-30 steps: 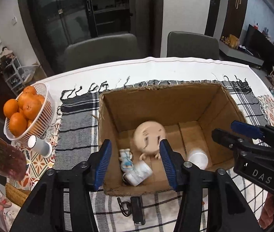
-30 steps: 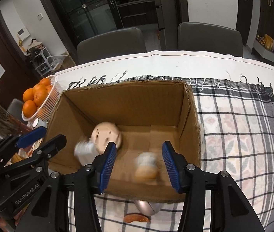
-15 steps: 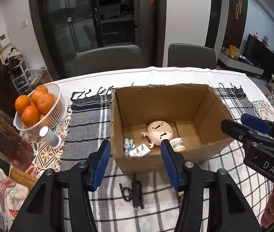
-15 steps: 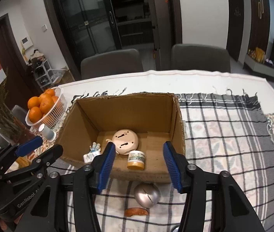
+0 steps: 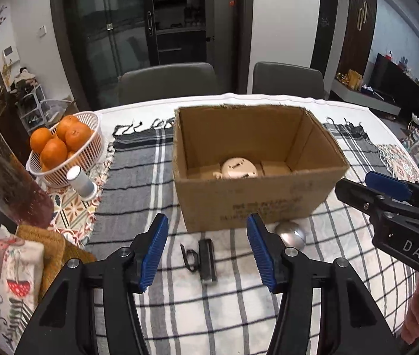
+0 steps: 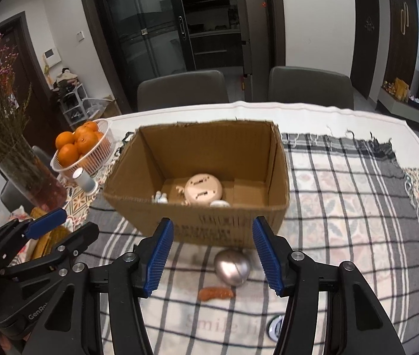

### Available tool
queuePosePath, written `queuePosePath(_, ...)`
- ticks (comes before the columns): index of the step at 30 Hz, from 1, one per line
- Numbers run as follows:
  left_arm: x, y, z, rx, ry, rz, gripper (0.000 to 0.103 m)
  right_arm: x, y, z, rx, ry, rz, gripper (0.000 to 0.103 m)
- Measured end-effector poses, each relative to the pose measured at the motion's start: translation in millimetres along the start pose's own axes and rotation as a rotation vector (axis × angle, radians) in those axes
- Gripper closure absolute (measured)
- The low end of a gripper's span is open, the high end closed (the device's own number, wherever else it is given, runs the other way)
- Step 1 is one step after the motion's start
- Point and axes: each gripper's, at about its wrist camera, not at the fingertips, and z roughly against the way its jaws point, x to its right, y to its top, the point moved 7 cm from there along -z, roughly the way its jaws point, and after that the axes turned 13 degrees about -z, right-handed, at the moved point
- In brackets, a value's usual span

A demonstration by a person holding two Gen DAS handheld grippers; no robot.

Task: Organize rigid objects
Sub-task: 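Withdraw both tools from the box toward the remaining objects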

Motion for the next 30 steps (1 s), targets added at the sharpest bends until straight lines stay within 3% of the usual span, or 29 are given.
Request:
queuePosePath(13, 59, -37, -16, -0.004, -0.118, -0.096, 0.049, 50, -49, 16, 0.015, -0.064, -0.093, 0.046)
queuePosePath(22, 81, -60, -30, 0.009, -0.149, -0.183, 0.049, 75, -83, 16, 0.058, -0.115, -0.138, 0.037)
queuePosePath(30, 97, -71, -48, 0.015, -0.188, -0.267, 0.049, 85, -108, 9, 0.076, -0.152, -0.14, 0.037)
